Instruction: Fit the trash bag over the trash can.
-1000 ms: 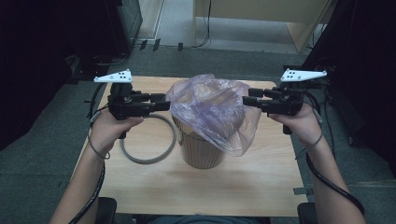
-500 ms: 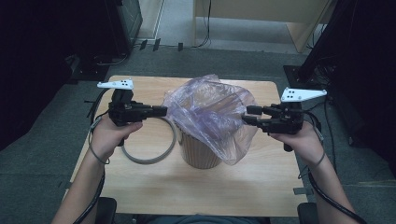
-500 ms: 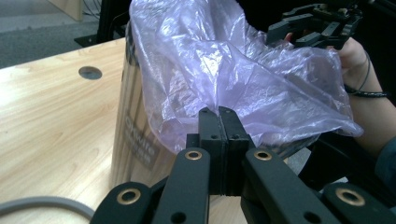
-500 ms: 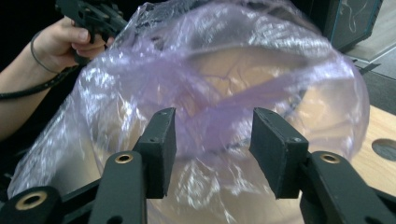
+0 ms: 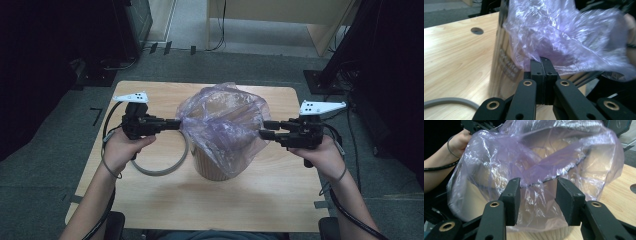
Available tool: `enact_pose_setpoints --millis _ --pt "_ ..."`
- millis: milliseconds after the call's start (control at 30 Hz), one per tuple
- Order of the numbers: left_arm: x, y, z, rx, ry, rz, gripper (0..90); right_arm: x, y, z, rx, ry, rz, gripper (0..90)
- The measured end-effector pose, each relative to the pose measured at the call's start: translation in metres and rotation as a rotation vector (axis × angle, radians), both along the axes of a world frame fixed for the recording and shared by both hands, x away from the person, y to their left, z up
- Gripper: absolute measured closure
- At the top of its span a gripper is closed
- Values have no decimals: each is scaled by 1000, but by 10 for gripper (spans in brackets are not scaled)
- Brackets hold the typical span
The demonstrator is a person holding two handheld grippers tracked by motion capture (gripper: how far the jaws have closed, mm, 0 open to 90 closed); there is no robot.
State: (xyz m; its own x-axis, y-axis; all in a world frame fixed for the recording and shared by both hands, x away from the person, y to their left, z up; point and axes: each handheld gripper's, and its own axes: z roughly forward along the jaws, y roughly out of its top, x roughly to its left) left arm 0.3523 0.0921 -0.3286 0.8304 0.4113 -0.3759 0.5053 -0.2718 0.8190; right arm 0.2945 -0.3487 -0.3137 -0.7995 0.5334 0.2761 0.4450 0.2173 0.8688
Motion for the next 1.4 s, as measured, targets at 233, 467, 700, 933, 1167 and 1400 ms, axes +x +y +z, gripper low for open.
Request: enact_pose_setpoints --millis 233,467,700,933,1167,1400 --pt "6 -9 -14 55 -17 25 900 -1 -1 -4 -4 6 7 565" --pt "6 2 -6 -8 -64 38 774 -2 -2 0 -7 -11 9 569" --pt "4 25 18 -49 -114 54 589 1 -9 13 6 -54 -10 568" --pt "10 31 44 -74 -137 59 499 17 -11 28 1 -85 -39 568" --pt "22 7 36 8 -97 18 510 42 -3 29 -10 -89 -59 568" --pt "34 -7 17 73 -39 37 836 58 4 25 -29 -101 -75 572"
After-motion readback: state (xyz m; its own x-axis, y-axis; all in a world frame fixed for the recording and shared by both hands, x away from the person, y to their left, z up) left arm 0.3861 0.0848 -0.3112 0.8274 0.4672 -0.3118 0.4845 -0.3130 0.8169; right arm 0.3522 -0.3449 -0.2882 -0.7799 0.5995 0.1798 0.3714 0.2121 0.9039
